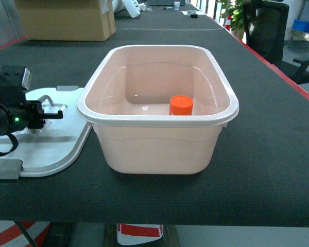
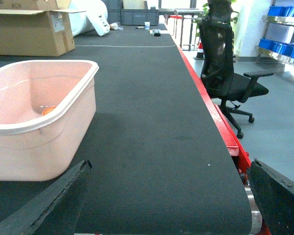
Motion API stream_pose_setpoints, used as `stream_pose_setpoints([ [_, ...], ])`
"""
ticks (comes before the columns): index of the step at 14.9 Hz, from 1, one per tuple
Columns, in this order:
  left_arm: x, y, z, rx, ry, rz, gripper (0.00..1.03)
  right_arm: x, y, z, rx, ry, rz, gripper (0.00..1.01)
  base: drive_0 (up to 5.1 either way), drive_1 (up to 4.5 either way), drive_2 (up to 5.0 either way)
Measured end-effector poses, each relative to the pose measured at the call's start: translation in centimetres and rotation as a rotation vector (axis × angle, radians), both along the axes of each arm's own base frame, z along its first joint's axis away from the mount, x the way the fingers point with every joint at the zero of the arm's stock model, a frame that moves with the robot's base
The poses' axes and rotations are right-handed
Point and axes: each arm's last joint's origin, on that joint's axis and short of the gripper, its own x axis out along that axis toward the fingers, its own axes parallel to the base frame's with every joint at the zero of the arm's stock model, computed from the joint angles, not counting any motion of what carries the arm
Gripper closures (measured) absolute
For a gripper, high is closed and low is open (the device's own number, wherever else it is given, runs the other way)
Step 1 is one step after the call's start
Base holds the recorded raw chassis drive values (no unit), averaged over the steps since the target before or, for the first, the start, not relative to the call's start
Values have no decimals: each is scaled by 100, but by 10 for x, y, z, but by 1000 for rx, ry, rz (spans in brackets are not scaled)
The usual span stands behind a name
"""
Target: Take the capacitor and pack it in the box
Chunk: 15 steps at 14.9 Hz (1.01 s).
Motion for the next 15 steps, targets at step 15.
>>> stream_pose_setpoints([
  [15,-60,-244,197,-52,-251,-50,101,0,0,0,0,0,0,3,0,0,0],
])
